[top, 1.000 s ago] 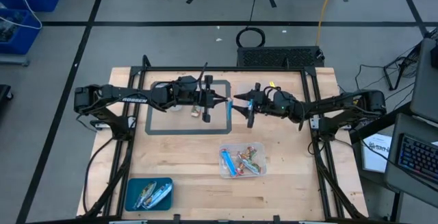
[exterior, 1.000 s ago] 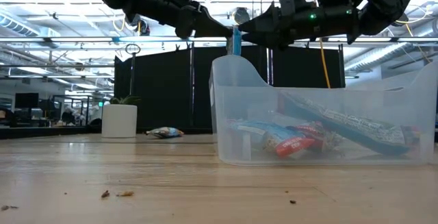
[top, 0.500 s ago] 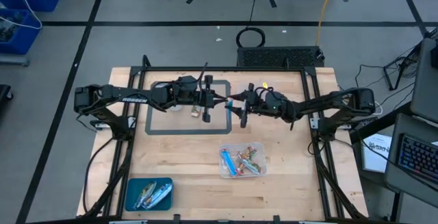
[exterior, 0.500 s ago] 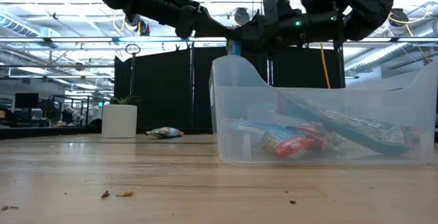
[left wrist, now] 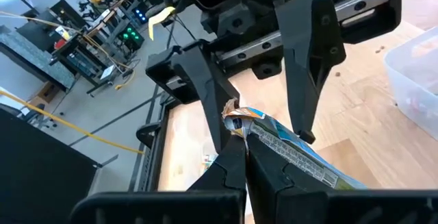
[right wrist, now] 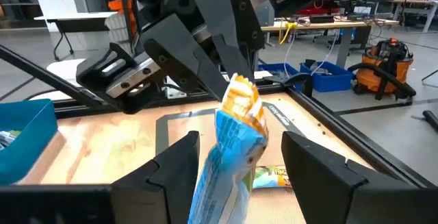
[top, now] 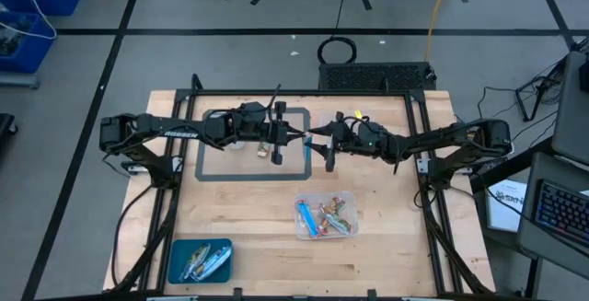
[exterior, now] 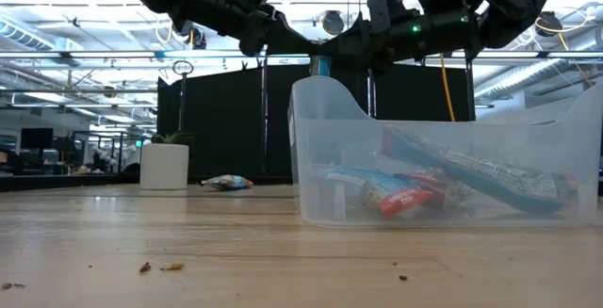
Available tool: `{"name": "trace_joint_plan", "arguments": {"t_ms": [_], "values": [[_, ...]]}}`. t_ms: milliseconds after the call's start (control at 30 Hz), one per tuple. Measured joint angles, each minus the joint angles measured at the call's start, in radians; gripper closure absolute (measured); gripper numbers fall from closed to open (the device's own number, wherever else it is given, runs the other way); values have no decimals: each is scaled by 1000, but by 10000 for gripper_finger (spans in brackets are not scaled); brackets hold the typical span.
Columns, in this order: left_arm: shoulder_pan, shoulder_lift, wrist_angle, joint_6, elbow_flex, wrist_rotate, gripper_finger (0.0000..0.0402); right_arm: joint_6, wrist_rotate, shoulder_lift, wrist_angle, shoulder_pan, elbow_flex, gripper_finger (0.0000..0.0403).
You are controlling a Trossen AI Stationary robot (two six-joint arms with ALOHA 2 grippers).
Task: Pick and place Granola Bars by type
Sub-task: Put the yellow granola bar into the top transparent bin
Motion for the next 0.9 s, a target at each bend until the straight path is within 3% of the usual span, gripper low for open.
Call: {"name": "trace_joint_plan", "arguments": {"t_ms": [367,900], "values": [[-1,0,0,-9,0,0,396,-1,0,0,-5,0,0,218],[-1,0,0,-27,0,0,391,-54,5,0,-4,-1,-1,352]]}}
